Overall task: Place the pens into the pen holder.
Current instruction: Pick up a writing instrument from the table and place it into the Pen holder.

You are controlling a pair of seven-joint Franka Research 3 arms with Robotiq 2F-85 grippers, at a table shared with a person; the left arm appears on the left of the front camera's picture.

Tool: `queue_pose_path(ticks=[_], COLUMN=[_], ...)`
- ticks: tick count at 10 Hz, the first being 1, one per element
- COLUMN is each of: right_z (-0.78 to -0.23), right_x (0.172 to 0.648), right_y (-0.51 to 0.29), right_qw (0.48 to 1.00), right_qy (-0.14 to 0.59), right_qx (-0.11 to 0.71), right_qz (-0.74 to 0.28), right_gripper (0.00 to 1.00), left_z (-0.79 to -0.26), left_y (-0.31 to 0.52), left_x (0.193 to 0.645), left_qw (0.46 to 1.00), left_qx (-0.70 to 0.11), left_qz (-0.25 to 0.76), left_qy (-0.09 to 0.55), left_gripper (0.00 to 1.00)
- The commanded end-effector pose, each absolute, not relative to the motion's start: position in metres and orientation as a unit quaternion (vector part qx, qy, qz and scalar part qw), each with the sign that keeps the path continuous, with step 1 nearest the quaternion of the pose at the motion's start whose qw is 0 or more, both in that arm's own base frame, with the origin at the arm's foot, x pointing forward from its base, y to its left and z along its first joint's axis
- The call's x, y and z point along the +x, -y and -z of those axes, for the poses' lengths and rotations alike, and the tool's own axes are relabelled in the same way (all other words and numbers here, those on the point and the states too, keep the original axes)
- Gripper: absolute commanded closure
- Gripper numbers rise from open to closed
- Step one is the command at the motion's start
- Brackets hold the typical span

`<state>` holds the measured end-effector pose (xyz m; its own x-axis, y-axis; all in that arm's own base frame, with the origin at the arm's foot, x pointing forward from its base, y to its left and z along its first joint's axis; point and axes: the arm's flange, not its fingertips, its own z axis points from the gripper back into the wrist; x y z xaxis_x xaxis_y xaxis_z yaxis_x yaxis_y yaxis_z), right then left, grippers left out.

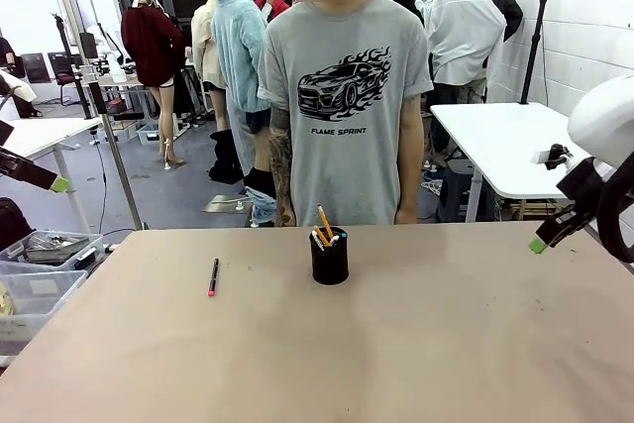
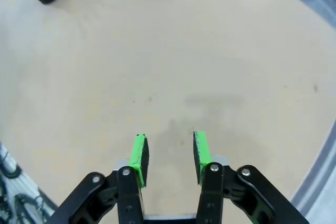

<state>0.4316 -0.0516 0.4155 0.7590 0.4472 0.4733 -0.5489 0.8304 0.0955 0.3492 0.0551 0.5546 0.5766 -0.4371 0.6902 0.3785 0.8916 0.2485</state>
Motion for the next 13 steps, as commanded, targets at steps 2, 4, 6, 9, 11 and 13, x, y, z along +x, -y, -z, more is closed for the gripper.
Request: queue_pose_path(ticks=[2, 4, 6, 9, 11, 13], right_z=[-0.414, -0.414, -0.414, -0.414, -0.414, -0.414], right_x=[0.428, 0.428, 0.428, 0.428, 0.428, 0.428], right_y=[0.055, 0.055, 0.055, 0.055, 0.055, 0.055], right_qw=[0.921, 0.921, 0.921, 0.921, 0.921, 0.921], right_qy=[0.239, 0.239, 0.239, 0.239, 0.239, 0.239], right_qx=[0.136, 0.136, 0.136, 0.136, 0.136, 0.136], right_qz=[-0.275, -0.275, -0.275, -0.275, -0.275, -0.275], right_gripper=[0.54, 0.54, 0.54, 0.54, 0.54, 0.54], left_z=[-0.554, -0.555, -0.561, -0.568, -0.553, -0.526], left_y=[-0.055, -0.055, -0.027, 0.021, 0.063, 0.102], left_x=[0.349, 0.349, 0.375, 0.422, 0.468, 0.508], left_qw=[0.889, 0.887, 0.891, 0.899, 0.918, 0.949], left_qx=[0.036, 0.037, 0.002, -0.025, -0.047, -0.052], left_qz=[0.22, 0.23, 0.233, 0.259, 0.256, 0.221], left_qy=[0.399, 0.399, 0.39, 0.351, 0.299, 0.22], left_gripper=[0.0, 0.0, 0.0, 0.0, 0.0, 0.0])
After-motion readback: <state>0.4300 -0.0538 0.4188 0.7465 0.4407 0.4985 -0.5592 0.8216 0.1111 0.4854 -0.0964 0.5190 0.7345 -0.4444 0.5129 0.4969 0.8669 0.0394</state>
